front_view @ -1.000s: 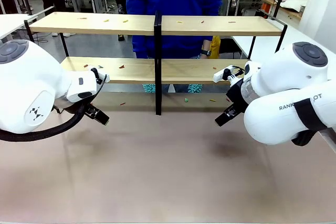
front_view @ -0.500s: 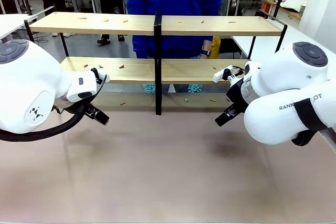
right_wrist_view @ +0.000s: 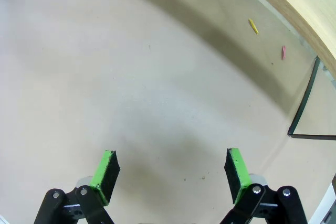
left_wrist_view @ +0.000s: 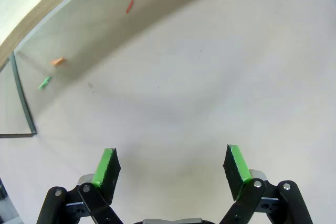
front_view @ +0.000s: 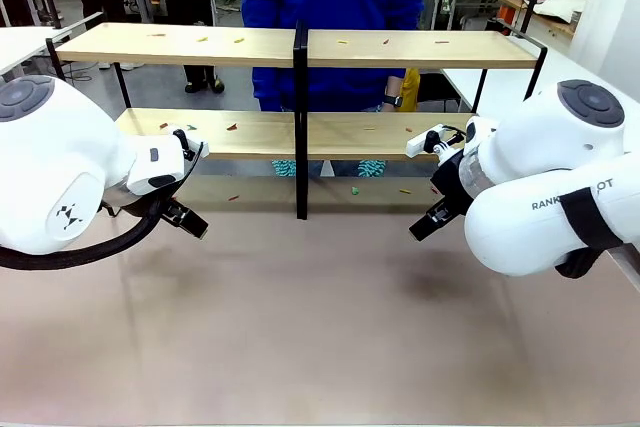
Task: Clean the shelves.
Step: Pick up the Duster when the human hands it over.
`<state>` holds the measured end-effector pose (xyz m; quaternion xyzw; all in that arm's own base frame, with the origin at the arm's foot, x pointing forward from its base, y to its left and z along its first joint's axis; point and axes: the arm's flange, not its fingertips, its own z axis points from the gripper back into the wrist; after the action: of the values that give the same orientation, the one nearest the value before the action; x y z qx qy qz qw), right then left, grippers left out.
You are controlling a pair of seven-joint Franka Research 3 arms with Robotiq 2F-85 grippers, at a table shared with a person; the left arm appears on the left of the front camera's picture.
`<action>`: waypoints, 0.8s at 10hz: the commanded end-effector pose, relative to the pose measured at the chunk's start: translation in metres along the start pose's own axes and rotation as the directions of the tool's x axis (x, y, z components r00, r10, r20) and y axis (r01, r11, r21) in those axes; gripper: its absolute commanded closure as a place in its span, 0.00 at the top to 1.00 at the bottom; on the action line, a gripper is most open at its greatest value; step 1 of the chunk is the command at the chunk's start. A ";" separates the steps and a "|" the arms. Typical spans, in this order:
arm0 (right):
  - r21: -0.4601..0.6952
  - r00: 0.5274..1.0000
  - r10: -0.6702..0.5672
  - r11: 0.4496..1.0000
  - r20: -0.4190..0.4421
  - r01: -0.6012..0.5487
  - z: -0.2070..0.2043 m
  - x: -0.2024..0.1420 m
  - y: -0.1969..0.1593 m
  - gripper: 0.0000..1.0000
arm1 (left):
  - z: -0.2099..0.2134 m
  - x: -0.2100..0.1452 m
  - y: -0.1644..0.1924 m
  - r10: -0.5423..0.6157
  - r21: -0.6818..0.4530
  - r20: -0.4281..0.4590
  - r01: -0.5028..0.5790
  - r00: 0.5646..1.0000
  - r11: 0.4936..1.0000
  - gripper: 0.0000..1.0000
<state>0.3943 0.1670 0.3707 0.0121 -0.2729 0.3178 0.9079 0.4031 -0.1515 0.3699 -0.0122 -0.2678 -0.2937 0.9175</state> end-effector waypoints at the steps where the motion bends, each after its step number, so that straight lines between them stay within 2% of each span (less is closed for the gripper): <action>1: 0.055 0.995 0.020 0.998 0.099 -0.026 0.025 -0.008 -0.004 1.00 | 0.025 -0.002 -0.004 -0.090 -0.048 0.044 0.092 0.995 0.995 1.00; 2: 0.034 0.983 0.016 0.999 0.182 -0.022 0.064 -0.018 -0.012 1.00 | 0.070 -0.011 -0.010 -0.144 -0.096 0.137 0.157 0.980 0.983 1.00; 3: -0.004 0.964 -0.001 1.000 0.265 0.002 0.116 -0.035 -0.021 1.00 | 0.131 -0.030 -0.018 -0.188 -0.049 0.244 0.206 0.951 0.977 1.00; 5: -0.058 0.936 -0.024 0.997 0.351 0.047 0.186 -0.069 -0.028 1.00 | 0.212 -0.075 -0.034 -0.269 0.141 0.350 0.233 0.897 0.962 1.00; 6: -0.070 0.924 -0.029 0.996 0.382 0.060 0.207 -0.085 -0.026 1.00 | 0.232 -0.097 -0.040 -0.286 0.199 0.365 0.225 0.886 0.954 1.00; 7: -0.101 0.920 -0.062 0.989 0.387 0.110 0.223 -0.099 -0.020 1.00 | 0.243 -0.116 -0.039 -0.257 0.237 0.367 0.177 0.894 0.955 1.00; 8: -0.113 0.920 -0.085 0.984 0.382 0.138 0.229 -0.101 -0.011 1.00 | 0.246 -0.122 -0.034 -0.168 0.195 0.388 0.098 0.906 0.976 1.00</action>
<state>0.3097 0.0649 0.6024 0.0420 -0.4691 0.2502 0.8459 0.2589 -0.1078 0.6359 0.0365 -0.4797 -0.3568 0.8008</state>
